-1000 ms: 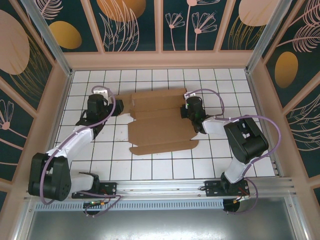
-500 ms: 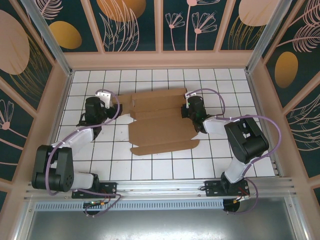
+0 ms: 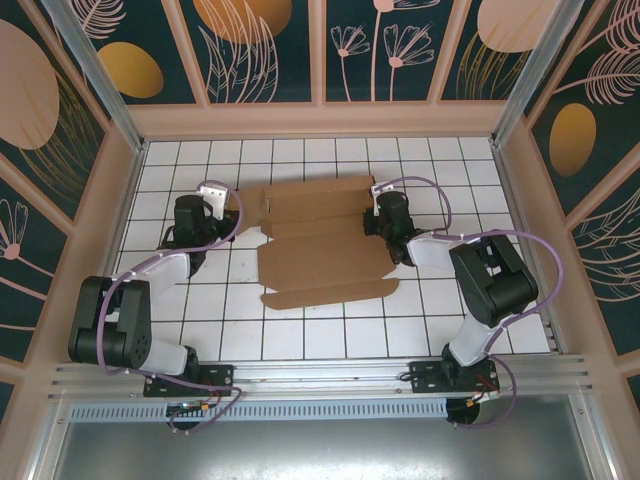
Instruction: Fold the paper box
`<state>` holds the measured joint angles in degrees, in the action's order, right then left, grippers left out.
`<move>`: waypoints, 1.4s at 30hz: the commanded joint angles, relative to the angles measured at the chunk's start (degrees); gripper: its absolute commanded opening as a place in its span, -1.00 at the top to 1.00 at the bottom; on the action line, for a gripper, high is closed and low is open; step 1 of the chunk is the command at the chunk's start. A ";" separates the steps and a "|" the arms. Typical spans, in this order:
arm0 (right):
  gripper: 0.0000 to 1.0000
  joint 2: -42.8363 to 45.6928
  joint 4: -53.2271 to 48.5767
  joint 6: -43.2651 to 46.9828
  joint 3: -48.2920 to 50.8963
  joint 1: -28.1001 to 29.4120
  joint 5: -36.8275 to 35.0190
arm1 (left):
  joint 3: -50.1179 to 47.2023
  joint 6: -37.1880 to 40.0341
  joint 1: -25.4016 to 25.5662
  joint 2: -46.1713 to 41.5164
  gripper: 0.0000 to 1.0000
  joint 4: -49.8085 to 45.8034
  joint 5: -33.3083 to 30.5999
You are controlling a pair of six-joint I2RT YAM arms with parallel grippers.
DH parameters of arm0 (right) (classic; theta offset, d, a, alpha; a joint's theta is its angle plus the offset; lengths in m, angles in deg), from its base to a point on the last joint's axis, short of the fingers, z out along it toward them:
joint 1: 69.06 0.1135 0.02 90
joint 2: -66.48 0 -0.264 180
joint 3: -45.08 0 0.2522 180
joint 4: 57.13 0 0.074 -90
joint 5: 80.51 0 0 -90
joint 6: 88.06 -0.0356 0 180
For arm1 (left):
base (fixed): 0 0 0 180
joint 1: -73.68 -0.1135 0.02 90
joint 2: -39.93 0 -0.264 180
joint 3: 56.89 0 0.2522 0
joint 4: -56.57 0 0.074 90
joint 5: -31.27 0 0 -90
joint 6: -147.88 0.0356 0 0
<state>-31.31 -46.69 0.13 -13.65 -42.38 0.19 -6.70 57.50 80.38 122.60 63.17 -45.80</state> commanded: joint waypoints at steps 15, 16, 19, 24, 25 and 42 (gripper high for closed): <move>0.86 0.04 -1.57 -0.92 -0.70 1.79 1.03 | 7.86 -25.46 12.86 6.01 0.59 -0.45 -23.14; 0.86 0.07 -1.71 -0.99 -0.73 1.84 1.04 | 9.05 -26.41 13.18 7.31 0.59 -0.88 -23.21; 0.86 0.31 -2.06 -1.08 -0.90 1.89 0.87 | 11.74 -27.52 14.29 10.29 0.56 -1.98 -23.73; 0.86 0.12 -2.26 -0.68 -0.82 1.68 0.25 | 11.64 -28.54 14.52 10.40 0.50 -2.24 -25.03; 0.86 0.13 -2.39 -0.53 -0.82 1.54 0.16 | 11.12 -28.45 14.40 9.68 0.47 -2.50 -25.52; 0.87 0.24 -1.61 1.23 -1.15 -1.27 1.65 | 4.37 -23.10 13.77 -11.99 -0.47 -12.06 -19.78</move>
<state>-31.31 -47.08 0.59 -13.96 -43.17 0.89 -2.26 32.86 94.45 114.39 54.47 -65.18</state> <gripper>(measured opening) 0.083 0.735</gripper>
